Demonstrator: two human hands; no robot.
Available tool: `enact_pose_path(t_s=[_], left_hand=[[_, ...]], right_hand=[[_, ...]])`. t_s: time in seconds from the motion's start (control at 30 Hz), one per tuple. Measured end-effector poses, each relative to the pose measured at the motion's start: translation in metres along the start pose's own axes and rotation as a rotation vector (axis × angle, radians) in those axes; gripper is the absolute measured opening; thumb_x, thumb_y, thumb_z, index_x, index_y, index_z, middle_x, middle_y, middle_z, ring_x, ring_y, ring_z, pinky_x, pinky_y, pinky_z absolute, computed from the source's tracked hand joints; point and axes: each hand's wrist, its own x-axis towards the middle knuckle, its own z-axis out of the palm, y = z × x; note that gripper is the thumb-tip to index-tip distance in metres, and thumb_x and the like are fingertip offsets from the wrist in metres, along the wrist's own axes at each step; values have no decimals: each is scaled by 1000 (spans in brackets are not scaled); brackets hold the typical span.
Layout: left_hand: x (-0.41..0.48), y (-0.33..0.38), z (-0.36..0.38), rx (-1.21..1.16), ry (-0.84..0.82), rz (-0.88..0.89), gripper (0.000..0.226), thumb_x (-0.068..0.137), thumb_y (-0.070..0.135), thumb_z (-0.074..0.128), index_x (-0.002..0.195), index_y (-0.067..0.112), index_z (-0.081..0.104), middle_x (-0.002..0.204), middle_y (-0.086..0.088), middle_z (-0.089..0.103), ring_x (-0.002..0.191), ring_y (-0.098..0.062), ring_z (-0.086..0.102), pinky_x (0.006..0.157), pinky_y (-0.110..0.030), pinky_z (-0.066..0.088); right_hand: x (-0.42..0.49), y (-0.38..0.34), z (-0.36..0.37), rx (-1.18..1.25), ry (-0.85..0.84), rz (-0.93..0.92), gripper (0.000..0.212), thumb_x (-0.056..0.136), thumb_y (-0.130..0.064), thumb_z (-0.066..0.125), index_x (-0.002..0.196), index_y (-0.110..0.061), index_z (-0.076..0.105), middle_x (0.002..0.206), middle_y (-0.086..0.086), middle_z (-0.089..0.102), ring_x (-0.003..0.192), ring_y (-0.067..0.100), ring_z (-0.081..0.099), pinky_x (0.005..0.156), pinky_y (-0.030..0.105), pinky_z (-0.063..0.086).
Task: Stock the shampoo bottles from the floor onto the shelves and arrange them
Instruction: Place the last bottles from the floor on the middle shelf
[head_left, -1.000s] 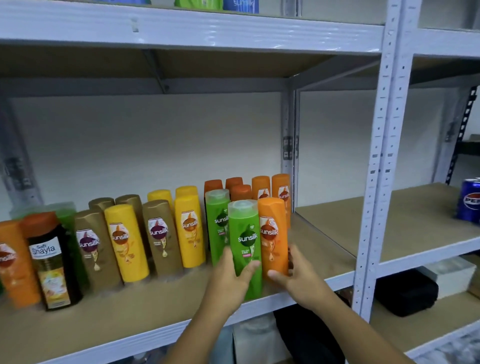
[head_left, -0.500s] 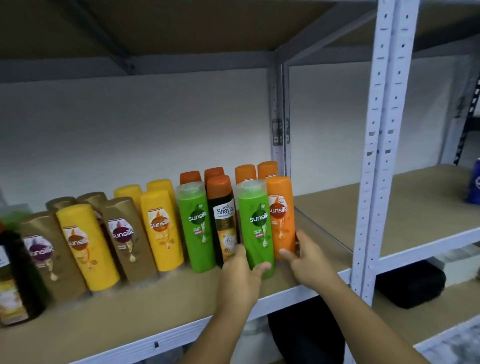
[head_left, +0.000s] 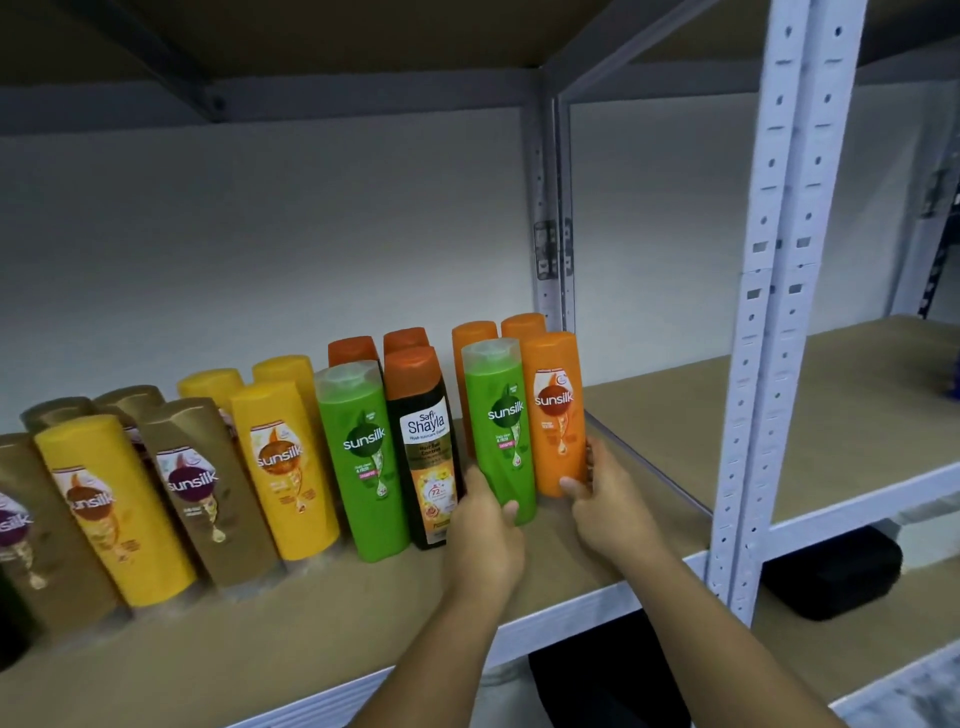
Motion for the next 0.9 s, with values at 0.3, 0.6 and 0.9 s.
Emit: enact_pose_path(t_s=[0.3, 0.6, 0.9], left_hand=[[-4, -7, -4, 51, -17, 11, 55, 102, 21, 51, 153, 12, 32, 107, -12, 69, 98, -30, 66, 75, -30, 48], [-55, -37, -65, 62, -308, 144, 34, 98, 45, 50, 112, 20, 69, 125, -5, 69, 109, -18, 62, 99, -32, 48], [-93, -110, -159, 502, -310, 237, 51, 106, 45, 37, 147, 17, 48, 158, -2, 41, 146, -18, 33, 118, -31, 22]], right_hand=[[-15, -3, 4, -249, -40, -27, 41, 100, -29, 50, 139, -18, 41, 120, 8, 66, 107, 31, 62, 86, 40, 50], [-66, -11, 20, -822, -205, -93, 60, 99, -56, 29, 138, -12, 43, 146, 7, 44, 138, 26, 35, 115, 42, 21], [-134, -57, 86, -923, -285, -303, 99, 80, -63, -12, 151, -11, 33, 159, 11, 30, 148, 28, 21, 119, 48, 14]])
